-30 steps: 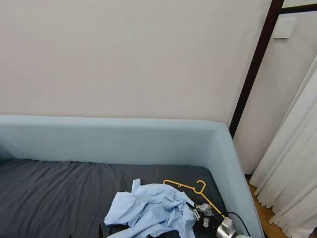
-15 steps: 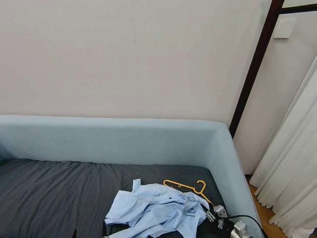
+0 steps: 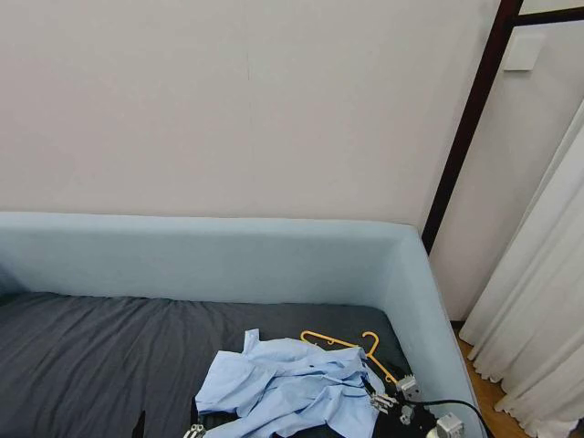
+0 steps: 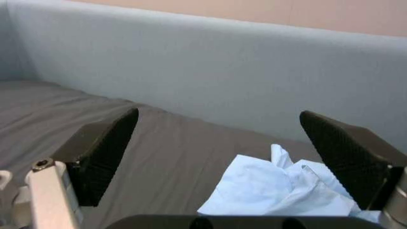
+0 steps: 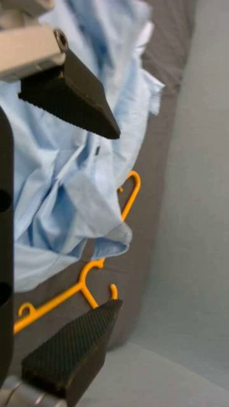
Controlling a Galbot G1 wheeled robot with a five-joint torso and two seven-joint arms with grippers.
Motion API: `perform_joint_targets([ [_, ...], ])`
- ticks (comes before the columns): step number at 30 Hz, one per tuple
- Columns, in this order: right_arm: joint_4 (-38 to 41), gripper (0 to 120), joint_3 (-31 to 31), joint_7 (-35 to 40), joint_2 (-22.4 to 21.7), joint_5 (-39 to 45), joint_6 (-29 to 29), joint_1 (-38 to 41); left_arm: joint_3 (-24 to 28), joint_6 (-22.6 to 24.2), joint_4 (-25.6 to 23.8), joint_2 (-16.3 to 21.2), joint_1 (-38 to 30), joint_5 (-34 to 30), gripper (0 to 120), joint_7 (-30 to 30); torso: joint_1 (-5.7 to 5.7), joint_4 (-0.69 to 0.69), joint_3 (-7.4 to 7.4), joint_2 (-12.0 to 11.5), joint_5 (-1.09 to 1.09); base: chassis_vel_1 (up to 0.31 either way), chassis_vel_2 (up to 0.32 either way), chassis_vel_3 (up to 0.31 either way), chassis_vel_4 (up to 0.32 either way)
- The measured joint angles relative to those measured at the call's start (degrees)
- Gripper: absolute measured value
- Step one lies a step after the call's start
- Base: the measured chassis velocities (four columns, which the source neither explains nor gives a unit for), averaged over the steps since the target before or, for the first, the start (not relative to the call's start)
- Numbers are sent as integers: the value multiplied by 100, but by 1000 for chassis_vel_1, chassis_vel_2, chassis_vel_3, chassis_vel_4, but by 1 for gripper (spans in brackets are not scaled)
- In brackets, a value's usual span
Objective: Pick up the clothes from the sofa and hang them on the clothes hanger.
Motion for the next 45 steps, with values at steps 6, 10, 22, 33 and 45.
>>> perform_joint_targets([
  [6,101,100,-286,660,29,1462,-1219,893,-10,1,11,3,7,0,100,-2,1,2,0,0,0,0,0,0,0],
  [10,-428,100,-504,1037,86,2479,-2090,1676,-15,1,37,-31,2,10,100,-2,1,2,1,-1,2,0,0,0,0],
  [22,-1415,100,-868,979,411,3157,-2529,2603,-37,-8,107,-67,-59,3,100,-1,1,1,1,-1,1,0,0,0,0],
  [33,-1732,67,-1137,815,459,2849,-2614,2651,-7,17,185,4,-133,-3,100,-3,1,1,1,-1,1,0,0,0,0],
  [45,-1710,21,-1169,774,435,2766,-2583,2607,5,47,218,34,-163,-32,100,-14,1,1,0,-1,1,0,0,0,0],
])
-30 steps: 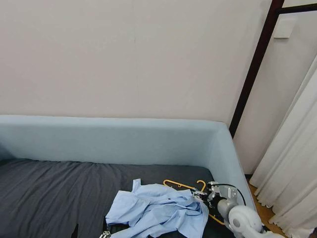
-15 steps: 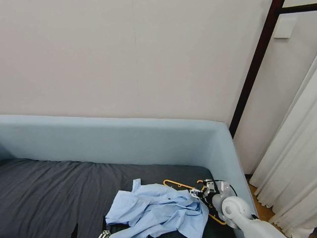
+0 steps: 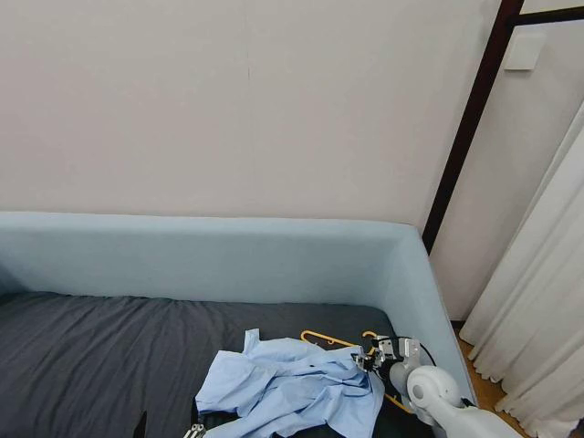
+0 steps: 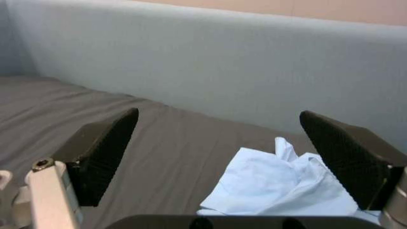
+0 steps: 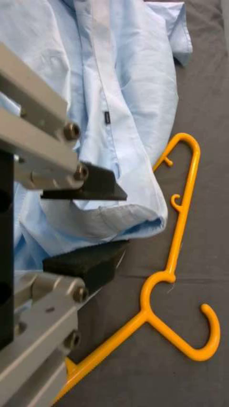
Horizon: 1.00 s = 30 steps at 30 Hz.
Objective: Pick up the clothes from the sofa and hang them on the clothes hanger.
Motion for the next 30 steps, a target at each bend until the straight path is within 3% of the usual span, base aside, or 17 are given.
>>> perform_joint_targets([
  [6,102,0,23,-36,-40,-41,77,-93,71,108,43,135,-9,-8,100,0,0,0,0,0,0,0,0,0,0],
  [13,244,0,98,-69,-94,-144,138,-216,96,289,-34,612,-42,-364,100,51,0,1,0,0,-1,0,0,0,0],
  [17,339,0,190,-70,-119,-214,162,-332,125,589,-119,1301,-165,-929,100,210,0,1,0,0,-1,0,0,0,0],
  [18,339,0,190,-70,-119,-214,162,-332,125,589,-119,1301,-165,-929,100,210,0,1,0,0,-1,0,0,0,0],
  [21,397,0,280,-64,-127,-284,215,-444,234,676,-34,2000,-492,-1662,100,522,-1,0,0,1,-1,0,0,0,0],
  [22,397,0,280,-64,-127,-284,215,-444,234,676,-34,2000,-492,-1662,100,522,-1,0,0,1,-1,0,0,0,0],
  [26,497,0,368,-36,-135,-330,298,-578,743,746,399,2834,-1338,-2561,100,912,-1,-2,1,1,-2,0,0,0,0],
  [30,396,0,-12,-32,-68,-313,311,-243,882,885,674,3082,-1667,-2892,100,1159,-1,-6,0,1,-2,0,0,0,0],
])
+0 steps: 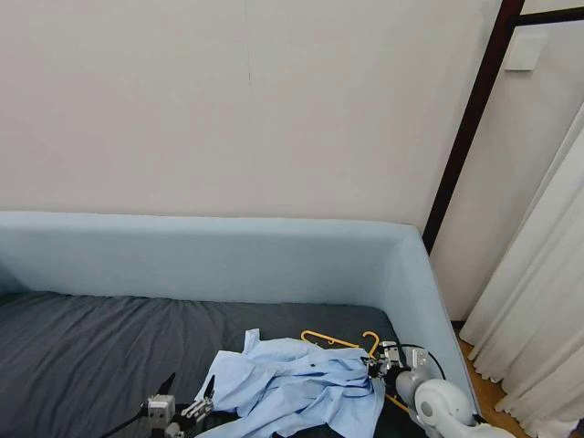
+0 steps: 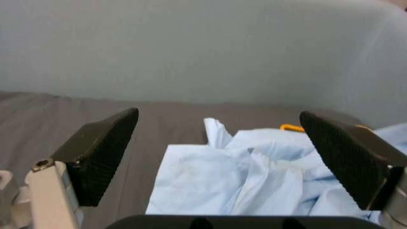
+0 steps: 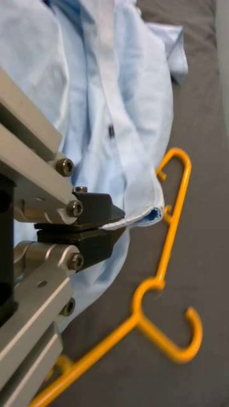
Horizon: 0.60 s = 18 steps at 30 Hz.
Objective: Pick up the clothes from the sofa and hang them on the clothes hanger.
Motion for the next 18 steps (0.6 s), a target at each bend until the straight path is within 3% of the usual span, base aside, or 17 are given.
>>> perform_joint_targets([
  [1,-82,0,-233,-5,54,17,10,250,53,33,127,37,-83,-42,100,46,0,12,1,0,2,0,0,0,0],
  [3,-100,0,-332,-8,81,31,19,367,213,67,291,68,-244,-100,100,61,0,18,0,0,2,0,0,0,0],
  [6,-74,0,-382,26,105,62,21,388,920,160,793,90,-818,-289,100,79,0,8,1,-1,0,35,25,21,23],
  [10,-23,0,-334,51,74,64,21,284,1489,209,1185,38,-1373,-484,100,144,0,2,1,-1,-1,0,0,0,0],
  [18,11,0,-245,65,38,60,11,192,2030,363,1625,-9,-2239,-698,100,182,0,7,1,-1,2,0,0,0,0],
])
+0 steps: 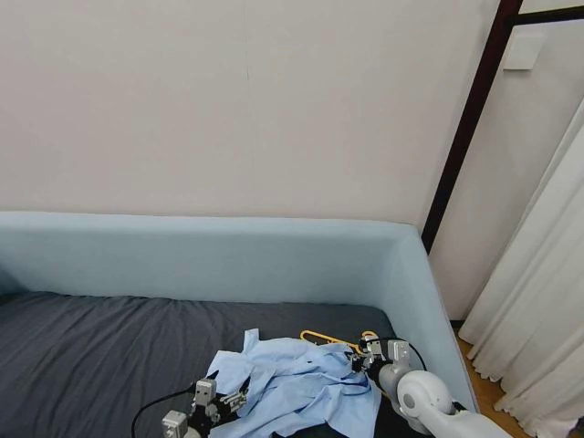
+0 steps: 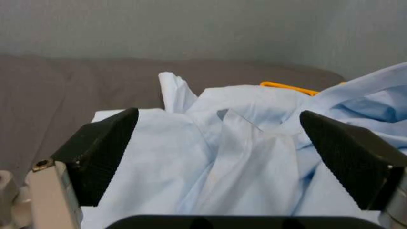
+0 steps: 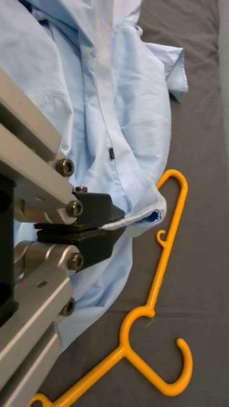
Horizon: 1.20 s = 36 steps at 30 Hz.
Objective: Pick up the clothes from the sofa and hang them on the clothes hanger.
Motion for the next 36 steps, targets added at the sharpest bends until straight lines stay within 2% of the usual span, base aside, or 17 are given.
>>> perform_joint_targets([
  [6,1,0,23,46,6,-1,-2,-28,288,36,438,-254,-421,45,95,-3,0,0,0,0,0,0,0,0,0],
  [12,-36,0,13,56,11,2,-2,-30,570,107,765,-548,-703,170,78,-16,0,-1,0,0,-1,0,0,0,0],
  [15,-36,0,-15,67,-3,16,-3,8,684,140,916,-632,-763,197,64,-80,0,-1,0,0,-1,0,0,0,0],
  [16,-36,0,-15,67,-3,16,-3,8,684,140,916,-632,-763,197,64,-80,0,-1,0,0,-1,0,0,0,0],
  [22,-81,0,-76,88,4,54,-4,109,753,254,986,-639,-777,140,38,-251,0,0,0,0,0,0,0,0,0],
  [26,-80,0,-89,93,9,58,-4,114,755,256,989,-650,-777,139,29,-269,0,0,0,0,0,0,0,0,0],
  [28,-75,0,-98,99,4,60,-4,117,755,257,980,-660,-769,144,16,-279,0,0,-1,0,0,0,0,0,0],
  [30,-73,0,-98,100,-2,60,-4,116,755,254,967,-658,-758,150,12,-281,0,0,-1,0,0,0,0,0,0],
  [32,-65,0,-97,100,-14,59,-3,106,747,248,927,-645,-719,167,3,-290,0,0,-1,0,-1,0,0,0,0],
  [36,-53,0,-89,100,-21,58,-1,85,722,230,872,-611,-668,197,0,-300,0,0,-1,0,-1,0,0,0,0],
])
